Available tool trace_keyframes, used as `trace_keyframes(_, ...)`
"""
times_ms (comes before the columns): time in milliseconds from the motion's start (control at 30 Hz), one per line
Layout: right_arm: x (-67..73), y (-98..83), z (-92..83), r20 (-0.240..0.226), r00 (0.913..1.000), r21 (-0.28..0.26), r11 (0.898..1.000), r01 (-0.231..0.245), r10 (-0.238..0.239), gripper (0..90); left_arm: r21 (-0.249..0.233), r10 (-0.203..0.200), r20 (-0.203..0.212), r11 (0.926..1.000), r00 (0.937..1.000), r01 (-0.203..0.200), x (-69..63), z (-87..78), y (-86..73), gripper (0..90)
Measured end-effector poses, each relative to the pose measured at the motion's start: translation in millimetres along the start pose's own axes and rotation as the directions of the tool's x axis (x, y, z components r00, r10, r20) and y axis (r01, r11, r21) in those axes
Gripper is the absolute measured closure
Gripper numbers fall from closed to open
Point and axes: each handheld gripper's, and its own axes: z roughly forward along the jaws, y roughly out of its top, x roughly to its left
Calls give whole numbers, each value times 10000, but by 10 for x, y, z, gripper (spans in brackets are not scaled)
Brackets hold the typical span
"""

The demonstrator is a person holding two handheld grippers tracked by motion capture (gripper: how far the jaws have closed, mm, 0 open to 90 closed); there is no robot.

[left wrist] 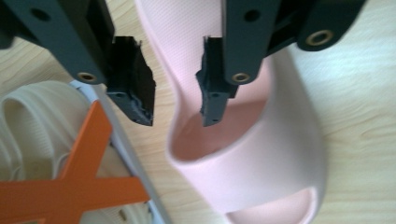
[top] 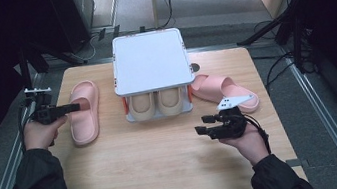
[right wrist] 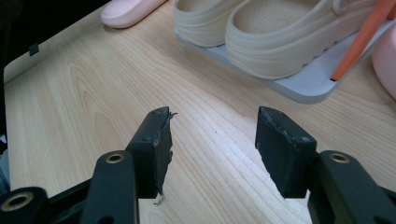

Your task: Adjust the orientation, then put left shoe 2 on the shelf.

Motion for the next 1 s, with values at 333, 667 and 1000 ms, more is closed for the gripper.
trace_keyframes(333, -2, 34, 31, -192, 9998, -83, 10000, -4, 3, 464, -362, -220, -191, 9991, 9996, 213, 151, -127, -63, 568)
trace_keyframes(667, -2, 31, 30, -155, 9999, -38, 10000, 29, -30, 464, -327, -355, -799, 9989, 9962, 329, 346, -73, -148, 513)
trace_keyframes(1000, 8, -9, -6, -33, 10000, -55, 10000, -59, 59, 463, -237, -107, -979, 9997, 9951, 84, 362, 132, -132, 495)
